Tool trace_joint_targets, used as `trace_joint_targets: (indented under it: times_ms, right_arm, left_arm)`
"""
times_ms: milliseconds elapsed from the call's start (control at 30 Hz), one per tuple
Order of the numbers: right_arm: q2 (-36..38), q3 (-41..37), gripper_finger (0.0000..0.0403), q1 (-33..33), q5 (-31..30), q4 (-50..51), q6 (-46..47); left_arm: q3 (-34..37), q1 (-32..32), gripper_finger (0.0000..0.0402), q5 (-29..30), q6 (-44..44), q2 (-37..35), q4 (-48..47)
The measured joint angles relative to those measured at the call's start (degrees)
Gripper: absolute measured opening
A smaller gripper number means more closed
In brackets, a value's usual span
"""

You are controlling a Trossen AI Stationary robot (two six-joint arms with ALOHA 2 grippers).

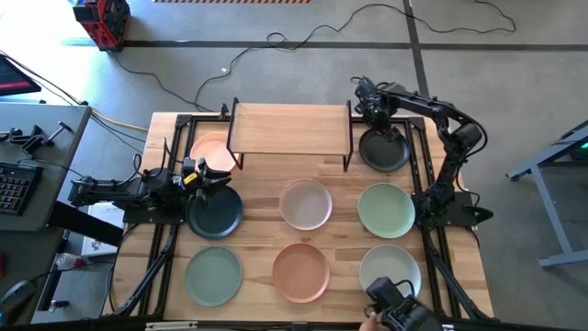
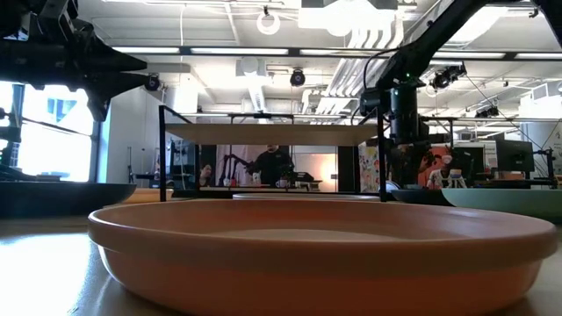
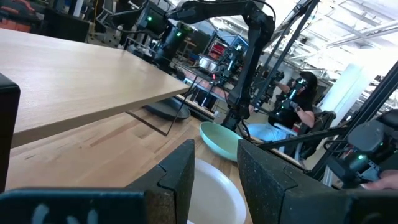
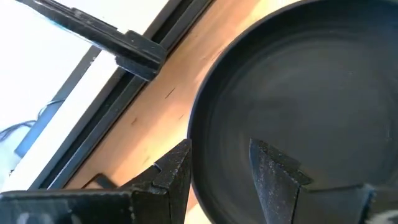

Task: Place and stack plates onto a shelf
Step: Put the black plate on the shelf

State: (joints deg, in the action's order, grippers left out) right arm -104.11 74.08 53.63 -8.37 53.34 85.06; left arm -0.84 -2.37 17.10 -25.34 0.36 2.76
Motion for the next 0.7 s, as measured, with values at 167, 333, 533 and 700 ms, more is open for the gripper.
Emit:
trace_joint_targets:
  times_ms: [167,333,533,700]
  right_arm:
    - [-2.2,0.0,0.0142,0.0,1.0,-2.8,0.0]
    - [-3.2,0.0,0.0142,0.0,1.6,-3.8,0.0]
    - [-3.4,0.0,0.0142,0.4,1.3,-3.5,0.0]
    - [-5.2,0.0,0.0142,0.3,2.1,-3.6,0.0]
  left_arm:
    - [0.0,0.0,0.0108,0.0,0.0,0.0,0.0]
    - [0.0,0.0,0.0108,0.0,0.0,0.0,0.0]
    - [0.0,0.0,0.0108,0.0,0.0,0.0,0.0]
    - [0.0,0.0,0.0108,0.0,0.0,0.0,0.0]
